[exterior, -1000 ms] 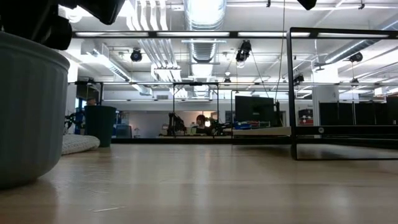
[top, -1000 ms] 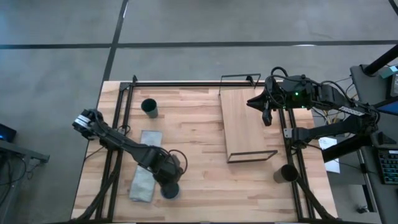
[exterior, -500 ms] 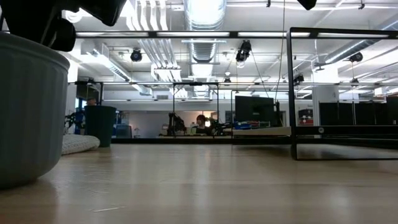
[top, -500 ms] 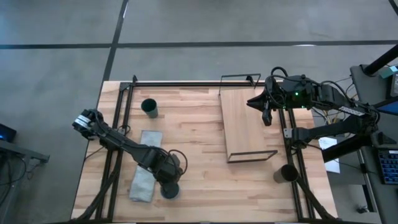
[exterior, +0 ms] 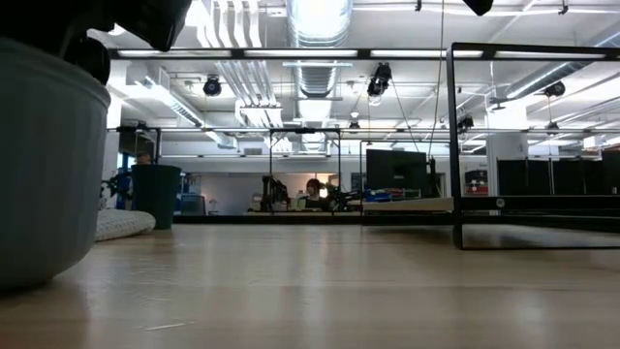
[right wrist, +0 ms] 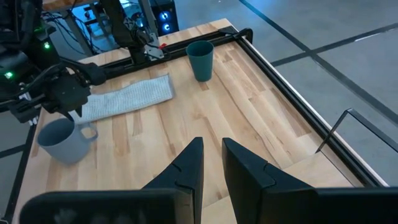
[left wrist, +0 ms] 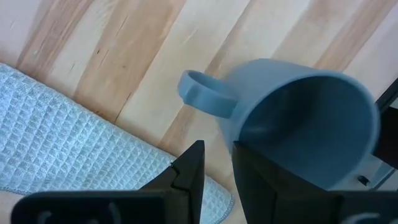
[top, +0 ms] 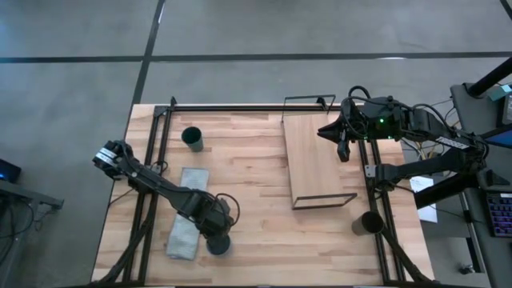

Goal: Stack small to large cups/mugs on shelf
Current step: Put the gray mug on the shelf

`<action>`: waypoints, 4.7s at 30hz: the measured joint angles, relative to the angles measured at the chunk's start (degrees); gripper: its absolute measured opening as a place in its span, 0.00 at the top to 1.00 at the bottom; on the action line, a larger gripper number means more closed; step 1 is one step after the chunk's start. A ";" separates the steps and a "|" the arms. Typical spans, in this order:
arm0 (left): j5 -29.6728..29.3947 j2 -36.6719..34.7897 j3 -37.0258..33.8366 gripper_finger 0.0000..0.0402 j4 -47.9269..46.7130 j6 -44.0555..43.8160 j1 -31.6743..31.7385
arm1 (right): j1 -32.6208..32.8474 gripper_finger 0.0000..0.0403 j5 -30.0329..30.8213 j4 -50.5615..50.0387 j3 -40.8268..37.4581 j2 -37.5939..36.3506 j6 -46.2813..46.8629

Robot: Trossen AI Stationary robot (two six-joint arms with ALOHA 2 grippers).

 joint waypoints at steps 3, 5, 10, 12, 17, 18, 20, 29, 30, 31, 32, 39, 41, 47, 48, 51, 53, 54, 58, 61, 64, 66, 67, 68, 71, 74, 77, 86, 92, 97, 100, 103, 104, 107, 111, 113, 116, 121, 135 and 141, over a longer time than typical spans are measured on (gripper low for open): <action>0.43 0.04 -0.42 0.83 0.79 -0.01 0.00 | 0.00 0.87 0.00 0.00 0.00 0.00 -0.01; 1.03 0.02 -0.42 0.83 0.77 0.00 0.00 | 0.00 0.87 0.00 0.00 0.00 0.00 -0.01; 2.21 0.00 -0.17 0.83 0.35 -0.21 0.00 | 0.00 0.87 0.00 0.00 0.00 0.00 -0.01; 2.43 0.00 0.24 0.83 0.25 -0.03 0.00 | 0.00 0.87 0.00 0.00 0.00 0.00 0.01; 2.56 0.00 2.14 0.83 0.41 0.06 -0.13 | 0.00 0.87 0.00 0.00 0.00 0.00 -0.01; 2.56 0.00 2.55 0.83 0.63 0.21 -0.20 | 0.00 0.87 0.00 0.00 0.00 0.00 -0.01; 2.55 0.00 3.01 0.83 0.88 0.22 -0.34 | 0.00 0.87 0.00 0.00 0.00 0.00 0.00; 2.53 1.12 2.83 0.83 4.30 -0.34 -2.28 | 0.00 0.87 0.00 -0.02 0.00 0.00 -0.03; 2.52 1.22 2.83 0.83 4.37 -0.38 -2.37 | 0.00 0.87 0.00 0.00 0.00 0.00 -0.03; 2.53 1.30 2.85 0.83 4.54 -0.36 -2.39 | -0.01 0.87 0.00 -0.02 0.00 0.00 -0.05; 2.53 1.46 2.85 0.83 4.61 -0.33 -2.48 | 0.00 0.87 0.00 -0.02 -0.01 0.00 -0.05; 2.49 3.02 2.85 0.83 4.80 -0.12 -2.69 | 0.00 0.87 0.00 -0.02 0.00 0.00 -0.21; 2.49 3.39 2.85 0.83 4.77 0.15 -2.69 | -0.01 0.87 0.00 -0.04 -0.01 0.00 -0.23; 1.99 3.71 2.83 0.83 4.77 0.17 -2.71 | 0.00 0.87 0.00 -0.04 -0.02 0.00 -0.22; 1.69 3.72 2.83 0.83 4.79 0.17 -2.71 | 0.00 0.87 0.00 -0.04 -0.02 0.00 -0.23; 1.10 3.72 2.68 0.83 5.00 1.16 -2.71 | 0.00 0.87 0.00 -0.04 0.00 0.00 -0.21; 1.09 3.72 2.52 0.83 5.05 1.77 -2.71 | 0.00 0.87 0.00 -0.04 -0.01 0.00 -0.21; 1.09 3.72 2.50 0.83 5.01 2.22 -2.71 | 0.00 0.87 0.00 -0.04 0.00 0.00 -0.21; 0.77 3.72 2.50 0.83 5.01 2.85 -2.71 | 0.00 0.87 0.02 -0.04 -0.02 0.00 -0.21; 0.67 3.72 2.47 0.83 5.08 2.86 -2.71 | 0.00 0.87 0.01 -0.04 -0.01 0.00 -0.21; 0.68 3.72 2.09 0.83 6.48 2.88 -2.71 | 0.00 0.87 0.00 -0.04 -0.02 0.00 -0.21; 0.68 3.72 1.70 0.83 7.90 2.81 -2.71 | 0.00 0.87 0.00 -0.04 -0.01 0.00 -0.21; 0.68 3.72 1.48 0.83 8.47 2.79 -2.71 | -0.01 0.87 0.00 -0.04 0.00 0.00 -0.21; 0.68 3.72 1.24 0.83 8.94 2.79 -2.71 | 0.00 0.87 0.01 -0.04 -0.01 0.00 -0.21; 0.68 3.72 0.26 0.83 9.73 2.77 -2.69 | -0.02 0.87 0.01 -0.04 0.00 0.00 -0.21; 0.68 3.72 -0.45 0.83 9.71 2.75 -2.67 | -0.02 0.87 0.02 -0.04 -0.02 0.00 -0.21; 0.70 3.72 -0.73 0.83 9.80 3.09 -2.67 | -0.02 0.87 0.02 -0.04 -0.02 0.00 -0.21; 1.10 3.72 -0.87 0.99 10.91 4.68 -2.44 | 0.00 0.87 0.02 -0.04 -0.02 0.00 -0.21; 1.59 2.60 -0.71 1.00 7.35 8.93 -0.26 | 0.00 0.87 0.02 -0.03 -0.01 0.00 -0.21; 0.98 -0.09 0.41 1.00 0.08 15.11 4.82 | 0.00 0.87 0.03 -0.03 -0.01 0.00 -0.19; -0.51 -2.25 1.07 1.00 -2.19 20.91 8.55 | 0.00 0.87 0.04 -0.02 -0.02 0.01 -0.19; -2.05 -4.43 1.55 1.00 -2.02 25.84 12.65 | -0.01 0.87 0.05 -0.02 -0.02 0.00 0.02; -2.57 -5.08 1.86 1.00 -2.15 27.27 14.08 | -0.01 0.87 0.04 -0.01 -0.02 0.00 0.01; -5.26 -6.40 4.05 1.00 -3.64 32.87 18.35 | -0.02 0.87 0.11 0.00 -0.02 0.02 0.03; -9.64 -6.82 8.56 1.00 -3.92 43.26 23.80 | 0.00 0.87 3.25 -0.02 -0.02 0.00 0.01; -11.40 -6.39 11.63 1.00 -3.91 48.81 26.61 | -0.02 0.87 6.05 -0.04 -0.02 -0.09 0.03; -12.46 -5.08 16.44 1.00 -3.60 57.15 31.04 | -0.02 0.87 9.06 -0.02 -0.02 -0.25 0.04; -12.42 -1.52 24.65 1.00 -2.17 65.71 37.78 | -0.02 0.87 12.44 -0.10 -0.02 -0.69 2.83; -10.33 15.66 47.51 1.00 -0.20 85.60 45.58 | -0.06 0.87 31.74 -8.21 -0.02 -0.87 16.44; -4.26 23.55 55.27 1.00 4.65 88.67 45.96 | -0.04 0.87 33.58 -12.32 -0.02 -0.97 22.26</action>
